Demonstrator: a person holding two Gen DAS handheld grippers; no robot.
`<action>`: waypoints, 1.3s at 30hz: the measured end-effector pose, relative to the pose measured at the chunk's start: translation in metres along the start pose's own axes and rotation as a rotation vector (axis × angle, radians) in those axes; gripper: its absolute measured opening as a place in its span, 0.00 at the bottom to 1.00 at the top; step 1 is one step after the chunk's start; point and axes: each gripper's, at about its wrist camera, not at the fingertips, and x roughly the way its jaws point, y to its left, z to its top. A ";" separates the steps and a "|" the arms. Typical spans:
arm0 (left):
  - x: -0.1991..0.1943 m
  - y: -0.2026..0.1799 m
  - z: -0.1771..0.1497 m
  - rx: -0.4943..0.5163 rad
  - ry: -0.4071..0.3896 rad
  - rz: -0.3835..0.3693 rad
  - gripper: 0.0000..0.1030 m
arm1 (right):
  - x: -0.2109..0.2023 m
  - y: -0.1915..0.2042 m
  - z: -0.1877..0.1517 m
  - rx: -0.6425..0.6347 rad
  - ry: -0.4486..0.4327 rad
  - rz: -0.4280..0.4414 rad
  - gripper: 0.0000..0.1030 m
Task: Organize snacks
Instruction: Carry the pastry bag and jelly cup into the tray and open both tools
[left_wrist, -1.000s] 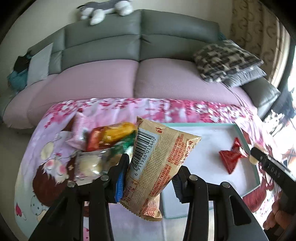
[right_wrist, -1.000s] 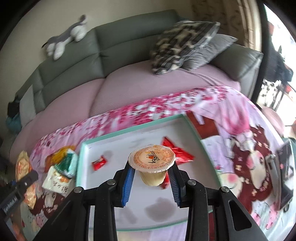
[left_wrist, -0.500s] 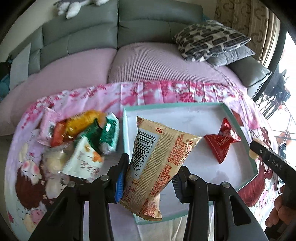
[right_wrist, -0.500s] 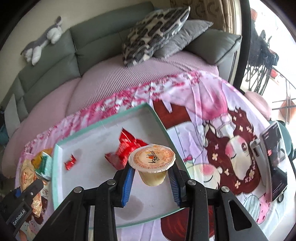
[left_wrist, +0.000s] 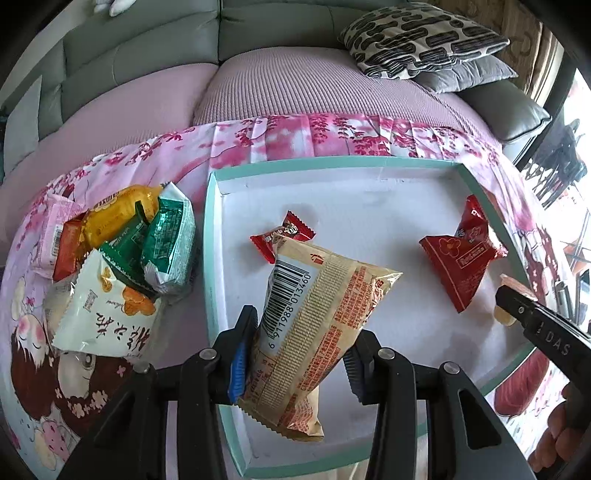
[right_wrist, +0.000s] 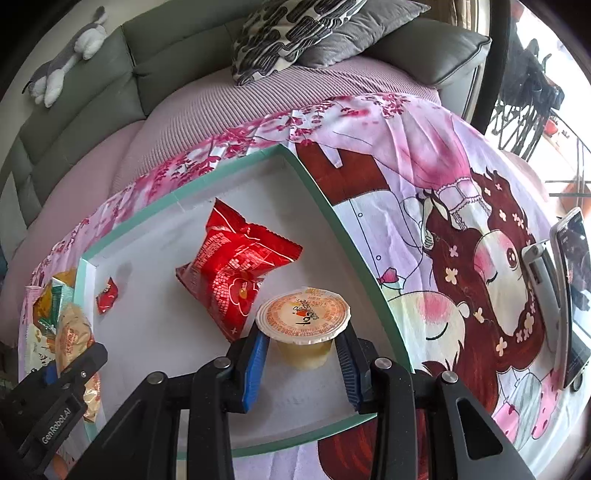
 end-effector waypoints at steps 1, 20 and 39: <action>0.001 0.000 0.000 0.001 -0.001 0.002 0.44 | 0.000 -0.001 0.000 0.002 0.000 -0.001 0.38; -0.033 0.007 0.006 -0.032 -0.085 -0.013 0.68 | -0.007 -0.003 0.000 0.002 -0.027 -0.014 0.40; -0.012 0.058 0.002 -0.241 -0.041 0.060 0.87 | 0.000 -0.001 0.001 -0.006 -0.023 -0.052 1.00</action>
